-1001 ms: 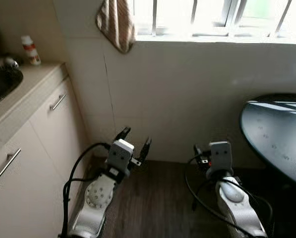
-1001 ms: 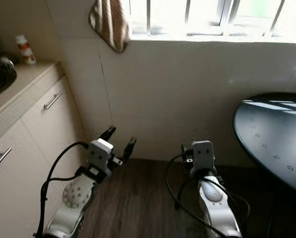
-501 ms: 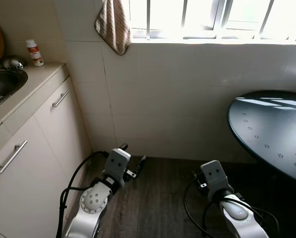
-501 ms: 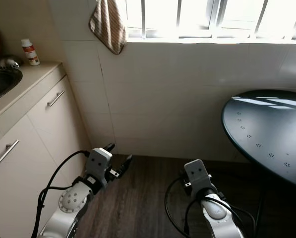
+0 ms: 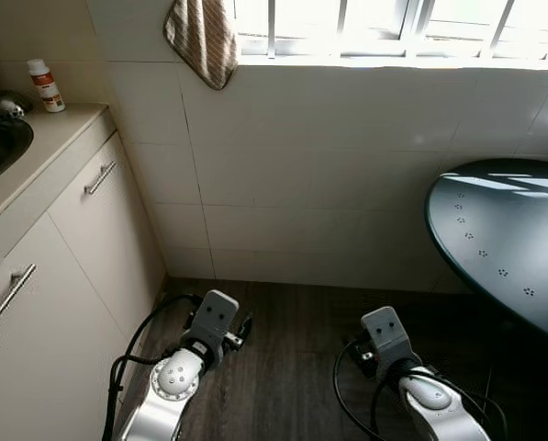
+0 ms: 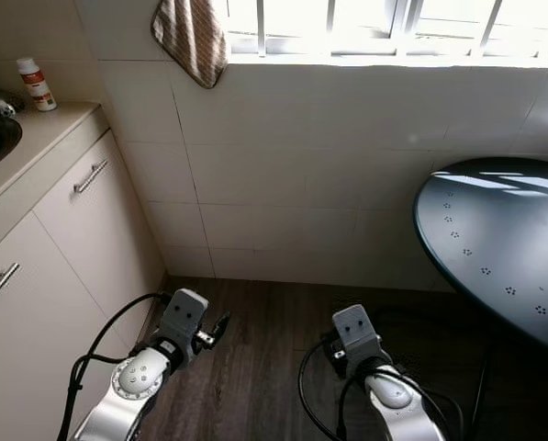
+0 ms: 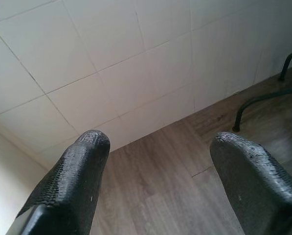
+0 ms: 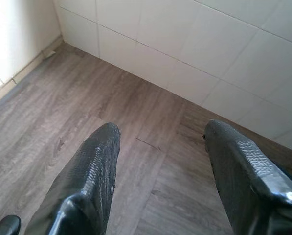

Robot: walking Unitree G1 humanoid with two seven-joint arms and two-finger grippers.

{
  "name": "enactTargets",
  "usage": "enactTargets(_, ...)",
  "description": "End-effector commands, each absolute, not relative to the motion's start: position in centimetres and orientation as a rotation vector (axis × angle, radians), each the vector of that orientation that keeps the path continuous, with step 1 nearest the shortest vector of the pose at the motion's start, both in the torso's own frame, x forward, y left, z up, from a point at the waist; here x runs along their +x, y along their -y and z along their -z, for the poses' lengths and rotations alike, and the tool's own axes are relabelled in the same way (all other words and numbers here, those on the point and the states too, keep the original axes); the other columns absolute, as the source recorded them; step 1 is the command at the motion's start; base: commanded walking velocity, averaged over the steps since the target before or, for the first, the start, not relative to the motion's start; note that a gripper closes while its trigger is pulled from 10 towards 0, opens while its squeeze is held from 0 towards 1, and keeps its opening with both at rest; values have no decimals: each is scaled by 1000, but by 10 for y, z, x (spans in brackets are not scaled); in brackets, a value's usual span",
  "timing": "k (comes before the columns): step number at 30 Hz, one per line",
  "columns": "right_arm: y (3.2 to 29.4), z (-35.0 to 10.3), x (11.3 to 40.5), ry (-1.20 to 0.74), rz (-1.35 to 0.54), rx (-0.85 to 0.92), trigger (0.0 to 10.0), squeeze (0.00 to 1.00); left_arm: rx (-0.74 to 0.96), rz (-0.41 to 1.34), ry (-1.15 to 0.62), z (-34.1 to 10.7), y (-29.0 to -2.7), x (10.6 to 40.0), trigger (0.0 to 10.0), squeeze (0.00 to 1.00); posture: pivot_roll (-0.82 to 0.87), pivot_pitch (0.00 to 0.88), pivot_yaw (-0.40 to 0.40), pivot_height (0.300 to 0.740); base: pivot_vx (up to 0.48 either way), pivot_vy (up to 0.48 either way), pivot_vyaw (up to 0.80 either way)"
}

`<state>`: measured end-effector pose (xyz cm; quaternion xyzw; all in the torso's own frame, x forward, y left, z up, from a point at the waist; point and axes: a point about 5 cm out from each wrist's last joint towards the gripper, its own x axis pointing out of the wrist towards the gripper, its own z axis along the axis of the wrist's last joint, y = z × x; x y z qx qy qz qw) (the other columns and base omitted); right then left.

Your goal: Kitchen organization

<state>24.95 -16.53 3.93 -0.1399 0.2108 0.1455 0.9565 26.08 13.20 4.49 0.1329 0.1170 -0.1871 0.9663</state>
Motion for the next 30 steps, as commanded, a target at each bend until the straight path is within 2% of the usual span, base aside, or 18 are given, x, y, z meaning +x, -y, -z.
enactTargets(1,166,-38,249,-432,-308,-294,10000,0,253,374,-239,-44,-134,262,10000,0,-57,0,4,740,0,0,0)
enactTargets(10,162,-42,254,-356,-286,-394,10000,0,281,377,-256,-42,-134,266,10000,0,-69,0,15,740,0,0,0)
enactTargets(30,163,-43,254,-351,-275,-390,10000,0,278,381,-252,-43,-133,267,10000,0,-68,0,12,740,0,0,0)
